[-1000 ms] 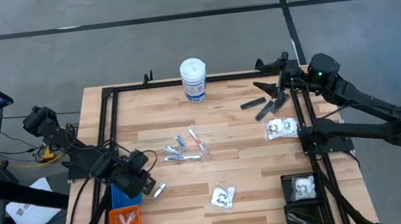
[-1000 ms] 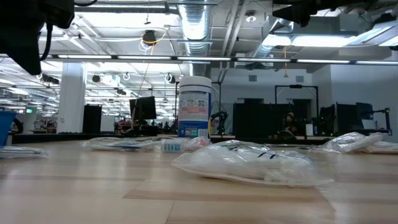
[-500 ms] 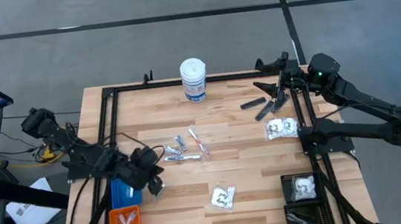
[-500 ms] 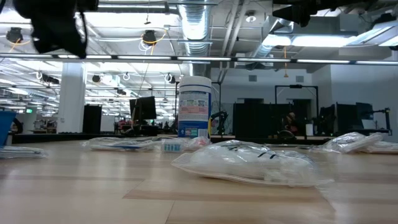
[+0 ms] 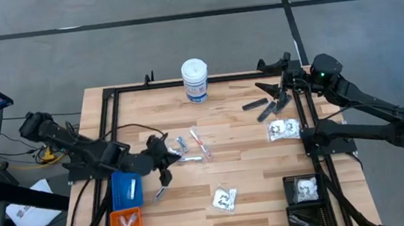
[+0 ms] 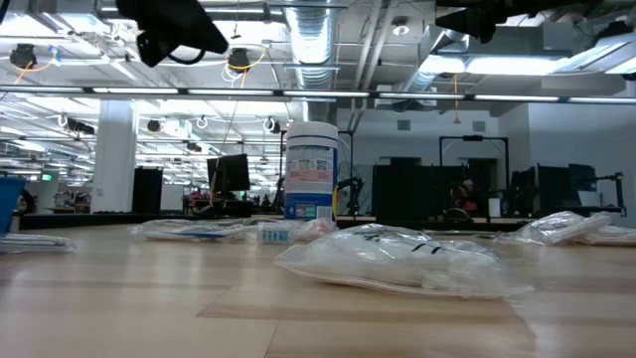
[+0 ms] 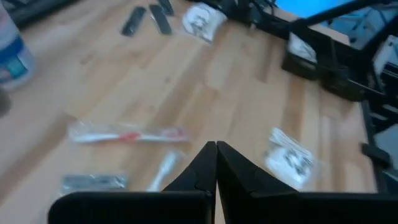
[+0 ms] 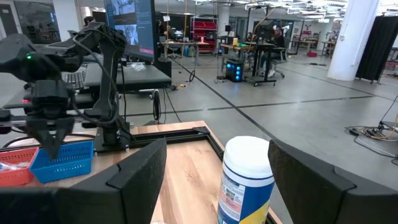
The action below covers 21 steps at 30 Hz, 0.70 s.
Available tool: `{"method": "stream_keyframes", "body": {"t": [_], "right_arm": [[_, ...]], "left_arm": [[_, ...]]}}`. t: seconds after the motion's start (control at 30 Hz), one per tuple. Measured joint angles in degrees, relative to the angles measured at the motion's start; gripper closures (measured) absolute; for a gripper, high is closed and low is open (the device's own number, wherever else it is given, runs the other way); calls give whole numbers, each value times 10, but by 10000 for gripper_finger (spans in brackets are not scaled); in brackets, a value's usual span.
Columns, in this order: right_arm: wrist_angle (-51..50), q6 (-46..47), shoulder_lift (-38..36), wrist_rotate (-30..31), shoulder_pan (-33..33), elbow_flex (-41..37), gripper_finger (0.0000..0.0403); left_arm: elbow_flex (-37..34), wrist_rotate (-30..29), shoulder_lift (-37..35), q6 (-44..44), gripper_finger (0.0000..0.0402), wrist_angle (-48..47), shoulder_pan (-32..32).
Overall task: Pick & Place Travel size toiletries
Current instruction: Put the blue toothbrush into the orange bin
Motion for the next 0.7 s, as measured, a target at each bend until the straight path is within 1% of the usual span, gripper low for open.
{"method": "stream_keyframes", "body": {"t": [0.2,0.3,0.37,0.47,0.57,0.7], "right_arm": [[0,-4,0,0,0,0,127],[0,-4,0,0,0,0,127],[1,-4,0,0,0,0,127],[2,-4,0,0,0,0,127],[2,-4,0,0,0,0,127],[2,-4,0,0,0,0,127]], "left_arm": [[-2,0,2,96,401,16,35],[-14,3,2,124,401,20,56],[-26,25,2,138,400,22,74],[-50,75,2,137,395,25,100],[-85,110,2,137,374,63,114],[-122,126,2,156,324,111,115]]}}
